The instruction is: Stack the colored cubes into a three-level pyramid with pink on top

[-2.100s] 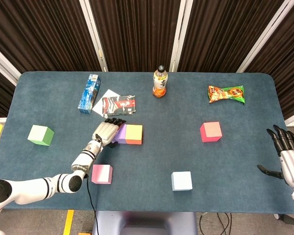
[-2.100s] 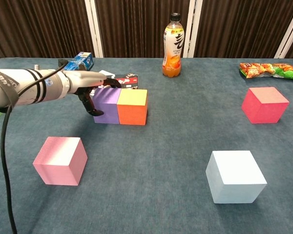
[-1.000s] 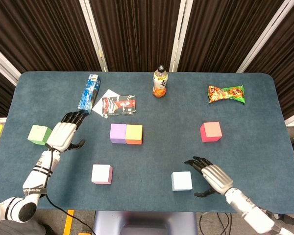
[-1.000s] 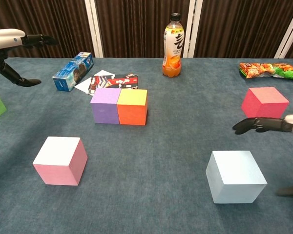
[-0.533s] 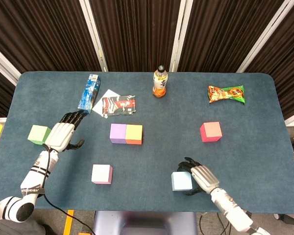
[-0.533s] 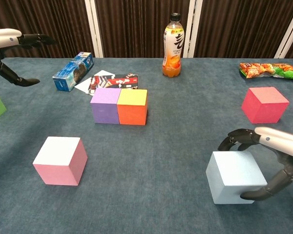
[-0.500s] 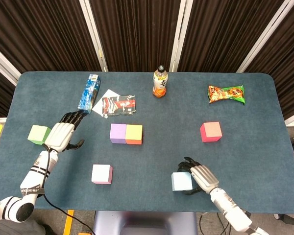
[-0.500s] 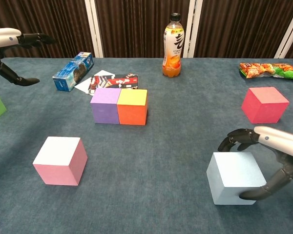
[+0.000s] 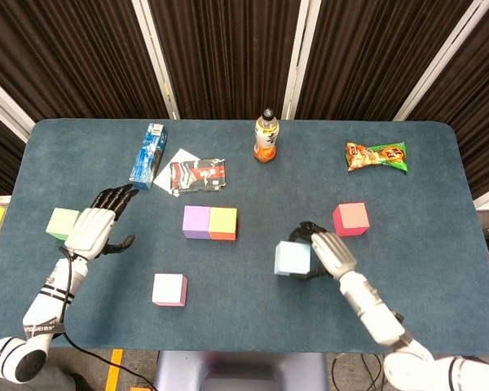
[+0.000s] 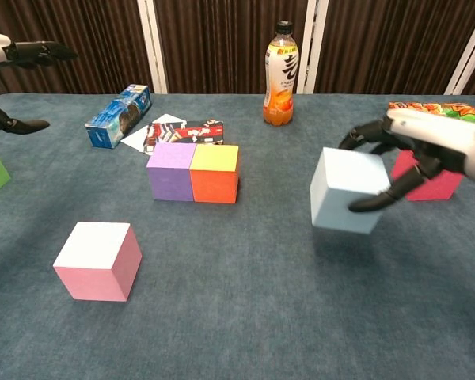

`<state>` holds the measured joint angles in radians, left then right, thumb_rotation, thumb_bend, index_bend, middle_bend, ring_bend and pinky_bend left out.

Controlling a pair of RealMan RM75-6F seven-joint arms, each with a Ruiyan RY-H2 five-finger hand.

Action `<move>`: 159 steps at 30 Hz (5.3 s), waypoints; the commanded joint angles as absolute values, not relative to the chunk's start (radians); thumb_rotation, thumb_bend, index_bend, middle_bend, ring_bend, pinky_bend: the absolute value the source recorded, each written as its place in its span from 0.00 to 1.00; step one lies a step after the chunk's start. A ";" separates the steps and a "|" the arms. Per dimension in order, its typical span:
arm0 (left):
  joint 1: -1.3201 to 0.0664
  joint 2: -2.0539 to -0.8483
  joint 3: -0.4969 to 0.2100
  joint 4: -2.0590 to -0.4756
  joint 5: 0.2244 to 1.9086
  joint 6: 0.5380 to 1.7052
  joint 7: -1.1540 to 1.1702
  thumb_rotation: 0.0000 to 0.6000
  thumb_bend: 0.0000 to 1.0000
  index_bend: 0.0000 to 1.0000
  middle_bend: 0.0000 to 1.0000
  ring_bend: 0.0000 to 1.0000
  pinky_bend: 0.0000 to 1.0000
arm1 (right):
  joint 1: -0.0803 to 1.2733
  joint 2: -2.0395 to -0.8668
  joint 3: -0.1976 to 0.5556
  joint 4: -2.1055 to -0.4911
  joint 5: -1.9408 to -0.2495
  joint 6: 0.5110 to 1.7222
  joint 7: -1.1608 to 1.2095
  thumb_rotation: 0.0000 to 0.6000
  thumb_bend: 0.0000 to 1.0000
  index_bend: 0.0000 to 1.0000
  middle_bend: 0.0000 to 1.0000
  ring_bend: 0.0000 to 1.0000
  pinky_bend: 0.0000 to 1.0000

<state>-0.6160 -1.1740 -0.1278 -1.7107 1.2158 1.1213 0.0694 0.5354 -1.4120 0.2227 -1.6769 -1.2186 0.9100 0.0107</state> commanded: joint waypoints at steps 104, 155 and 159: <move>-0.558 -1.205 -0.161 -1.627 1.240 1.048 -0.026 1.00 0.35 0.00 0.00 0.00 0.06 | 1.076 -1.725 0.280 -1.093 -0.628 0.658 -0.250 1.00 0.27 0.16 0.21 0.03 0.07; -0.656 -1.356 -0.097 -0.909 1.083 0.583 0.091 1.00 0.39 0.02 0.02 0.01 0.09 | 0.460 -0.899 0.152 -1.907 -1.301 1.120 0.125 1.00 0.27 0.20 0.21 0.04 0.12; -0.666 -1.375 -0.104 -0.872 1.108 0.552 0.026 1.00 0.38 0.10 0.12 0.09 0.10 | 0.452 -0.909 0.154 -1.901 -1.291 1.128 0.116 1.00 0.27 0.20 0.21 0.04 0.12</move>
<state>-0.6567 -1.3617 -0.0972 -0.8926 1.0953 0.5681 0.0554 0.4538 -0.9063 0.1536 -1.9038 -1.2942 1.1259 0.1191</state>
